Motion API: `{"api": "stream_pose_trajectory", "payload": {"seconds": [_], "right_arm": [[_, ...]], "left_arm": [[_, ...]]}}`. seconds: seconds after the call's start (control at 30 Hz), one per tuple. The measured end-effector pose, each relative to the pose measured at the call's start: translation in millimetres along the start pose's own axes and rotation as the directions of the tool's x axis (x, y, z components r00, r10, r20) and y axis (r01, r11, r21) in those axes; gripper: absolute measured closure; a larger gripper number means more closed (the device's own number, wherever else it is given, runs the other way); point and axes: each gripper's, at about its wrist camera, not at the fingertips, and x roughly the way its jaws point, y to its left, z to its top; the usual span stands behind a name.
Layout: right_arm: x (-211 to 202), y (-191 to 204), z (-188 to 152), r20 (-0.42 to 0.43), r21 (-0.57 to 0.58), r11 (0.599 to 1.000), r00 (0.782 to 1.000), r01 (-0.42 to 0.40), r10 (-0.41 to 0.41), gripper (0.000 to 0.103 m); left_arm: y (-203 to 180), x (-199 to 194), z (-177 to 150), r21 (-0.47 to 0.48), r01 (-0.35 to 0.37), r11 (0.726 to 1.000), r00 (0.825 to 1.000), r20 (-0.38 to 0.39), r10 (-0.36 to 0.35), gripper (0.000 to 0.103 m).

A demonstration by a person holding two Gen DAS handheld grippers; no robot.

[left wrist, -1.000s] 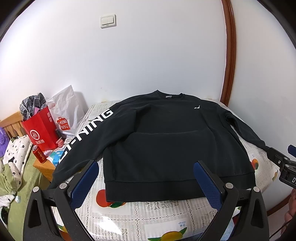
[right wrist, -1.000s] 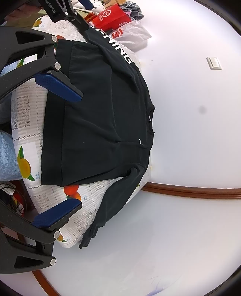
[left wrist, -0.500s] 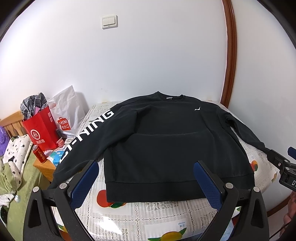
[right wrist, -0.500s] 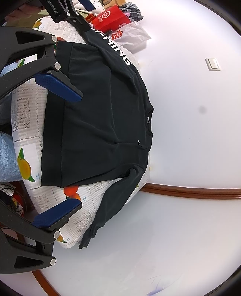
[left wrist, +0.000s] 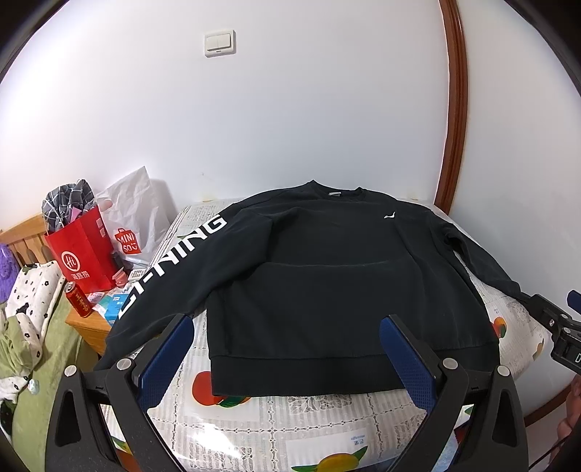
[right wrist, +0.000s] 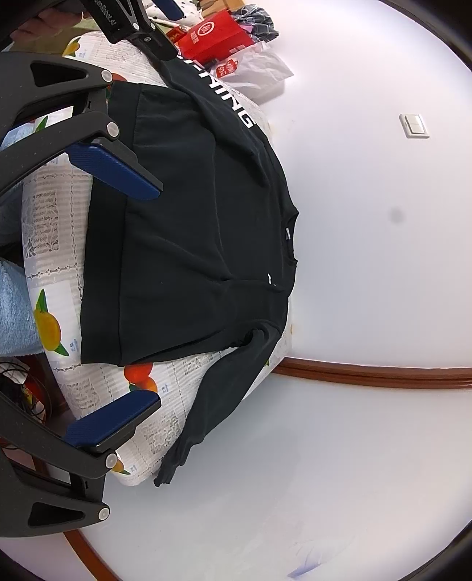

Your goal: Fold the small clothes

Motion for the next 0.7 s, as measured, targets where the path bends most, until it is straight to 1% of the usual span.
{"api": "stream_pose_trajectory", "payload": {"seconds": [0.7], "right_arm": [[-2.4, -2.2, -1.1, 0.005, -0.001, 1.000, 1.000, 0.008, -0.008, 0.000]], "left_arm": [[6.8, -2.6, 3.7, -0.012, -0.005, 1.000, 1.000, 0.008, 0.005, 0.000]]}}
